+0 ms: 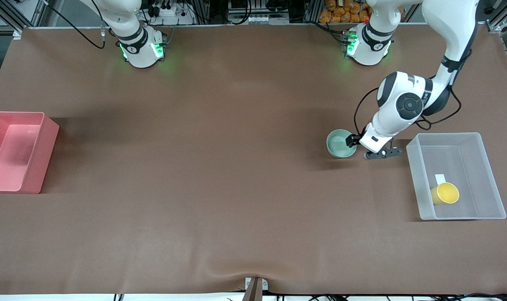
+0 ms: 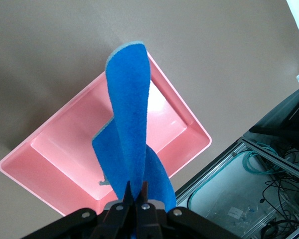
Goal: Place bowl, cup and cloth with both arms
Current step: 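Reach the bowl with the left gripper while the right gripper holds the cloth, then grasp the pale green bowl rim with the left gripper and lift it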
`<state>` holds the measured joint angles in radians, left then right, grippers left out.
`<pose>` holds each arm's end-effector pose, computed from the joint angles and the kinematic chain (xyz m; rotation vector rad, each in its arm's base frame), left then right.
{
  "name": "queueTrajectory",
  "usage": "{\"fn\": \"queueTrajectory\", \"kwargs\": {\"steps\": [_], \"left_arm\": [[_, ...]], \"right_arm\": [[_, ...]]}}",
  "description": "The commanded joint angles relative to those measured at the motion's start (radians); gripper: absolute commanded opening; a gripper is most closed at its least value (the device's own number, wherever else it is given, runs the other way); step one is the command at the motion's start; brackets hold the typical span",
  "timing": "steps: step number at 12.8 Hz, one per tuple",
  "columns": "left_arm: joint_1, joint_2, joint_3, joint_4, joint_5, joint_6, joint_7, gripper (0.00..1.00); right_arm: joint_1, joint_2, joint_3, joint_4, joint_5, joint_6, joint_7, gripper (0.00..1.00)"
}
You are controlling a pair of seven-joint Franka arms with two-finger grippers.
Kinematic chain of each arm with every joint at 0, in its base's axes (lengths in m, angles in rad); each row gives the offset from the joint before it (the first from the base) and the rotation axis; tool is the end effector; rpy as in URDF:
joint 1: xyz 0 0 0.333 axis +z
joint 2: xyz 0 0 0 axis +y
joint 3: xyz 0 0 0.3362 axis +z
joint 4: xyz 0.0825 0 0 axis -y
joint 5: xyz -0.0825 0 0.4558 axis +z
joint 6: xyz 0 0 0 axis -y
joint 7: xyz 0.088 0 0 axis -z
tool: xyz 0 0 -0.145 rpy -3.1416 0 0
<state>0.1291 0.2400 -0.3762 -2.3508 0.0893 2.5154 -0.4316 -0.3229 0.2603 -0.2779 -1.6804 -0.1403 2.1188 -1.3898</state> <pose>0.5300 -0.1431 0.1530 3.1177 0.1840 -0.1015 0.6058 -0.4122 0.4299 2.6116 1.2082 -0.0912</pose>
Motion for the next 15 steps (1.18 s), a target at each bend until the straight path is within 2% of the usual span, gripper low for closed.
{"fn": "queueTrajectory", "kwargs": {"steps": [1,2,3,4,5,9,12,15], "left_arm": [[-0.011,-0.001,-0.004,-0.036,0.049,0.039,-0.071,0.77],[-0.011,0.005,-0.004,-0.041,0.081,0.039,-0.100,0.64],[-0.009,0.022,-0.004,-0.039,0.120,0.039,-0.122,0.57],[-0.009,0.038,-0.004,-0.036,0.147,0.039,-0.140,0.56],[-0.005,0.051,-0.003,-0.036,0.182,0.042,-0.144,0.51],[0.004,0.064,-0.003,-0.033,0.207,0.042,-0.164,0.00],[0.007,0.052,0.002,0.017,0.207,0.025,-0.225,0.00],[0.020,0.027,0.000,0.141,0.193,-0.143,-0.225,0.00]], "right_arm": [[-0.002,0.019,0.000,0.028,0.016,-0.014,-0.025,0.00],[-0.001,0.017,0.000,0.028,0.016,-0.016,-0.022,0.00],[0.001,0.017,0.000,0.028,0.016,-0.017,-0.021,0.00],[-0.001,0.017,0.000,0.028,0.016,-0.017,-0.023,0.00],[-0.001,0.017,0.000,0.028,0.016,-0.017,-0.023,0.00],[-0.001,0.017,0.000,0.028,0.016,-0.017,-0.023,0.00],[-0.001,0.019,0.000,0.027,0.016,-0.017,-0.023,0.00],[-0.004,0.020,0.000,0.025,0.018,-0.017,-0.025,0.00]]}}
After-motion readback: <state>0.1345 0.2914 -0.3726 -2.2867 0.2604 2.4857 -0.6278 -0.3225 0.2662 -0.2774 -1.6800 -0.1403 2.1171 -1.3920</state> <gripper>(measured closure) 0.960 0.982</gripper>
